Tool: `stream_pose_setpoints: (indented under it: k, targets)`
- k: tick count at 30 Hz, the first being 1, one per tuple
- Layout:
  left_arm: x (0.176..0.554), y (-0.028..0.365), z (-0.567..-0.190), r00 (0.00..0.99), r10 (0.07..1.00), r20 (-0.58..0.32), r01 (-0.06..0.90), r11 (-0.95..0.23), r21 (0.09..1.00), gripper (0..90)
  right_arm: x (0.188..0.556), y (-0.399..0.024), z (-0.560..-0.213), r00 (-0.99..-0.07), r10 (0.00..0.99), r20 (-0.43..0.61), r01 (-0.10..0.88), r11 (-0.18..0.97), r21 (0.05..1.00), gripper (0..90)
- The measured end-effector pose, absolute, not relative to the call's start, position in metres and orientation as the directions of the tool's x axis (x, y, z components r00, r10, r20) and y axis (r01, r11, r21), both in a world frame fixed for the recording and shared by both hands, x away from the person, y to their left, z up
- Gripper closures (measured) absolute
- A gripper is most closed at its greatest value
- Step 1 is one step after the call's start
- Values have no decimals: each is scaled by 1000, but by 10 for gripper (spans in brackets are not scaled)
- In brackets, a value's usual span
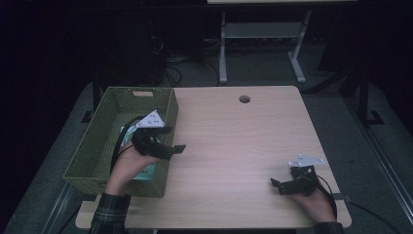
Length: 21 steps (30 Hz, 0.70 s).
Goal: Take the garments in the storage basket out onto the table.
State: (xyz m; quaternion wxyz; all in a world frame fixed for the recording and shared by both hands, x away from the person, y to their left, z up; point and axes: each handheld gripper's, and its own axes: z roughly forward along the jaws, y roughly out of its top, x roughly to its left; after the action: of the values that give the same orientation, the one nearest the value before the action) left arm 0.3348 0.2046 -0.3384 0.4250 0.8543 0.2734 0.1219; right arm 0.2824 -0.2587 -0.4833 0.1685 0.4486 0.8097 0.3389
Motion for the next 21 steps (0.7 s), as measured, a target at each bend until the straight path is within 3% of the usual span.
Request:
stream_pose_setpoints:
  k: [21]
  targets:
    - [338, 251, -336, 751, 659, -41, 425, -434, 794, 261, 283, -258, -483, -542, 840, 30, 611, 369, 701, 6]
